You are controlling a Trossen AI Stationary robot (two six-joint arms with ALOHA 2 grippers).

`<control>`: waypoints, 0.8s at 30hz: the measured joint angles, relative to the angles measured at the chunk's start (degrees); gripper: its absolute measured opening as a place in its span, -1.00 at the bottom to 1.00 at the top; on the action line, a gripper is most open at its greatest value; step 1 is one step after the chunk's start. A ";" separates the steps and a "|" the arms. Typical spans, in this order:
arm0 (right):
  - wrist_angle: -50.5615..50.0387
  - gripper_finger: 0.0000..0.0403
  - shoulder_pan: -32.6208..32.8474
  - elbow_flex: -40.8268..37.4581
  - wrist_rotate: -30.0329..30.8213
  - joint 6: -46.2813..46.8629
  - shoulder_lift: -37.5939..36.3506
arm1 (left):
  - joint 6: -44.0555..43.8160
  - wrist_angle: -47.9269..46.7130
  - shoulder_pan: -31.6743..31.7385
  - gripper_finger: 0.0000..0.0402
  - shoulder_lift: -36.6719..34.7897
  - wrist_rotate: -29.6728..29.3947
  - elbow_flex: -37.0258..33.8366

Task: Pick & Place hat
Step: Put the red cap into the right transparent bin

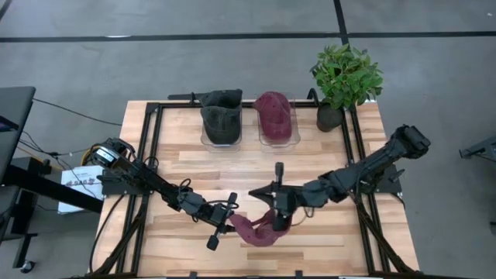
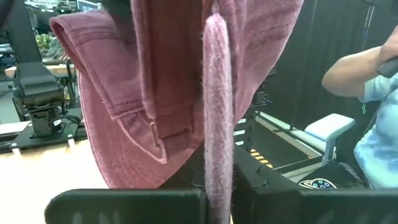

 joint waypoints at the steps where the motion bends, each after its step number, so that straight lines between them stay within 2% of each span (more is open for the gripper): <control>1: 0.09 -1.00 0.38 0.00 0.08 -0.01 -0.59 | 0.00 0.00 0.00 -0.89 0.00 0.00 0.00; 6: -0.55 -1.00 0.95 0.00 -0.09 2.68 -1.38 | -0.02 0.02 0.00 -0.89 0.00 -0.01 0.00; 14: -0.30 -1.00 1.76 0.00 -4.30 6.95 -0.88 | -0.02 0.02 0.00 -0.89 0.00 0.01 0.00; 22: 1.78 -1.00 2.81 0.00 -4.18 5.88 -1.10 | -0.02 -0.19 0.00 -0.89 0.00 0.01 0.00; 24: 2.54 -1.00 2.81 0.39 -2.56 4.11 -1.20 | -0.03 -0.22 0.00 -0.89 0.00 -0.01 0.00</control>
